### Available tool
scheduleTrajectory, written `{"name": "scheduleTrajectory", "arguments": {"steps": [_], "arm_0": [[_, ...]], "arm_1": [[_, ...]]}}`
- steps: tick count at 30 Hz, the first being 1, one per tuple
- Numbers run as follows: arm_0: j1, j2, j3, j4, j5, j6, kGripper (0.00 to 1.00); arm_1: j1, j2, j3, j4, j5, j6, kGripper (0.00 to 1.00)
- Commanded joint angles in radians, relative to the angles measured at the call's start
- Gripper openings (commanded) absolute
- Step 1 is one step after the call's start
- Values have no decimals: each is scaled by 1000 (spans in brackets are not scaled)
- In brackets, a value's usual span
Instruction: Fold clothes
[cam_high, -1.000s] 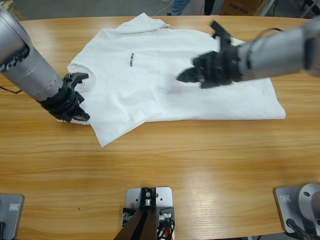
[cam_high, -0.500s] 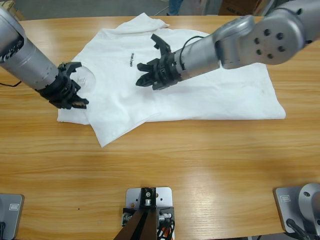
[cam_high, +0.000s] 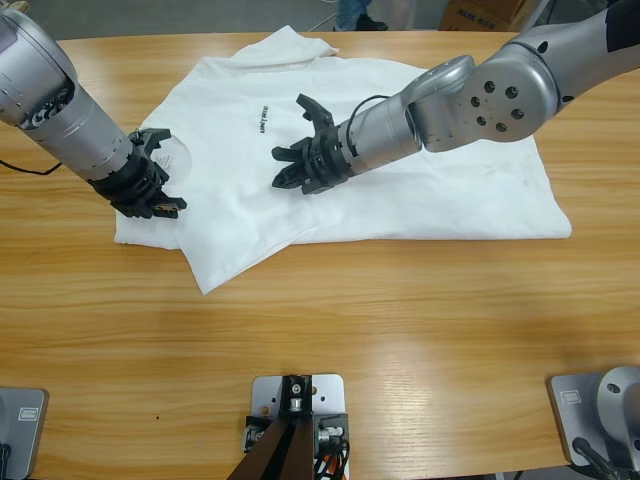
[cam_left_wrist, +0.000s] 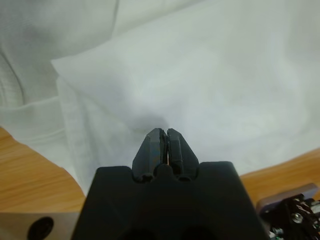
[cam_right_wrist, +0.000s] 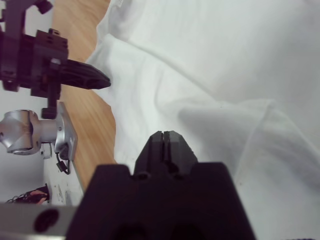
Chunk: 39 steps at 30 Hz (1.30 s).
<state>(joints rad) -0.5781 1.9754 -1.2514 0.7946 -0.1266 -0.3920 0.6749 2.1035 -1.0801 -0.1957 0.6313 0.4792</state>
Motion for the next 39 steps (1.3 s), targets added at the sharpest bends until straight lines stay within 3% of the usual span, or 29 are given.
{"name": "scheduleTrajectory", "arguments": {"steps": [1,6,12,19,29,39], "arm_0": [[-21,109,7,-11,54,33,0],[-31,120,12,-11,62,33,0],[-31,116,18,-8,64,33,0],[-32,119,20,-9,64,33,0],[-32,120,18,-9,64,36,0],[-36,118,14,-9,64,36,0]], "arm_1": [[9,78,-14,-5,5,-4,0],[7,82,-30,3,-32,-1,0],[-3,83,-64,84,-199,7,0],[-3,72,-71,146,-255,4,0],[15,-159,-57,151,-195,-70,0],[57,20,-50,148,-176,-65,0]]}}
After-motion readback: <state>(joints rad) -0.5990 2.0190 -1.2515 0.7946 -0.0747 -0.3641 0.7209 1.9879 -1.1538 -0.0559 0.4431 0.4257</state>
